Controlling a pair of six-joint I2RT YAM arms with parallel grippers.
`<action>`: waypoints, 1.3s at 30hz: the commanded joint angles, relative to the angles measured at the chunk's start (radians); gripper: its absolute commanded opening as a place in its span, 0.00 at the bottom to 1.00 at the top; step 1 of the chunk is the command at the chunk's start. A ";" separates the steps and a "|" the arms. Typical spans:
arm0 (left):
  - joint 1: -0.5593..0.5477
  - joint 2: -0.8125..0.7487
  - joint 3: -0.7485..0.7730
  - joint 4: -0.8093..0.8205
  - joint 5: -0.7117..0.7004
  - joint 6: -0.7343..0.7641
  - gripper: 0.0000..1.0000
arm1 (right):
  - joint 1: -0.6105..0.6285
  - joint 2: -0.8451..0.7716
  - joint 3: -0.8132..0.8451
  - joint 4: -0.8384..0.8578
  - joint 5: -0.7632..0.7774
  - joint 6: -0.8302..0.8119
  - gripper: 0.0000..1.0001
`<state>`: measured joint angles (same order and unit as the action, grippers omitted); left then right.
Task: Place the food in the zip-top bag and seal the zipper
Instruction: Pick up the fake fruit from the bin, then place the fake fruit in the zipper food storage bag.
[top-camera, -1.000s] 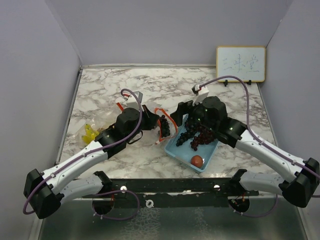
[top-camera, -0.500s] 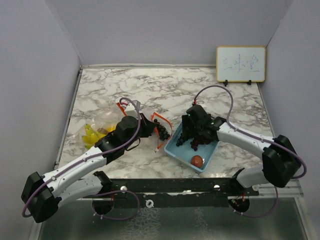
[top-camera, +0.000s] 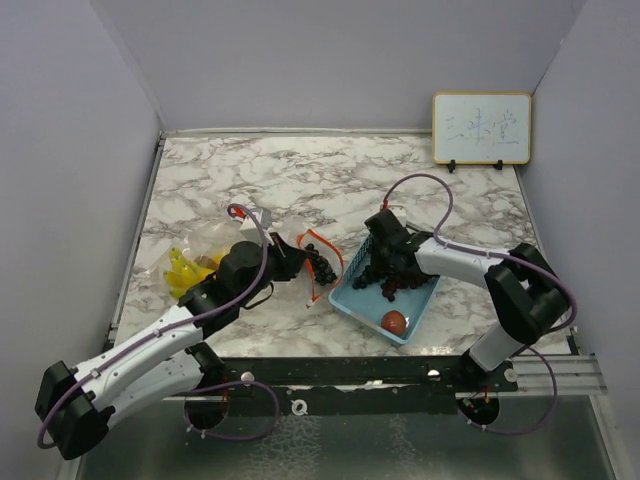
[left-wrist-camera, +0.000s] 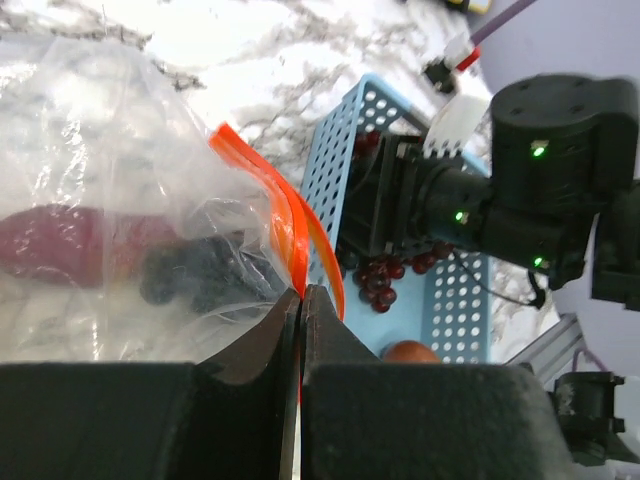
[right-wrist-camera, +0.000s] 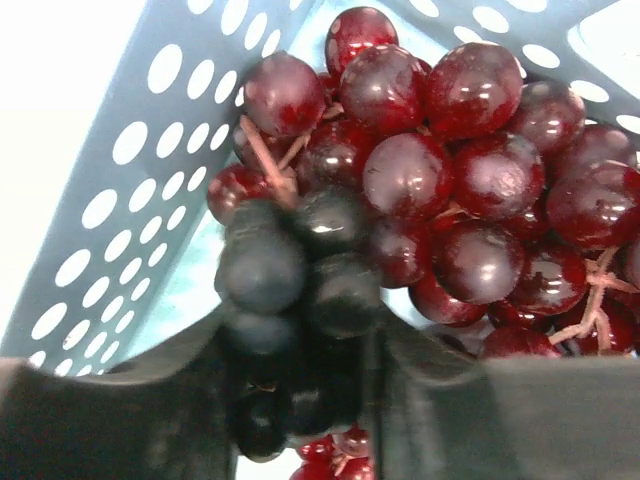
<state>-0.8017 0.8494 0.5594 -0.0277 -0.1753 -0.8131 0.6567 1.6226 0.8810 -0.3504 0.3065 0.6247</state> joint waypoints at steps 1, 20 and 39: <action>0.005 -0.081 -0.024 0.020 -0.075 -0.022 0.00 | -0.009 -0.081 -0.041 0.064 0.039 -0.008 0.28; 0.006 -0.077 -0.043 0.079 -0.090 -0.083 0.00 | 0.101 -0.482 -0.052 0.348 -0.423 -0.295 0.04; 0.007 -0.102 -0.026 0.073 -0.085 -0.077 0.00 | 0.296 -0.185 -0.130 0.771 -0.401 -0.467 0.03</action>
<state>-0.7982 0.7586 0.5072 0.0105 -0.2634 -0.8989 0.9489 1.3998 0.7223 0.3145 0.0940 0.2104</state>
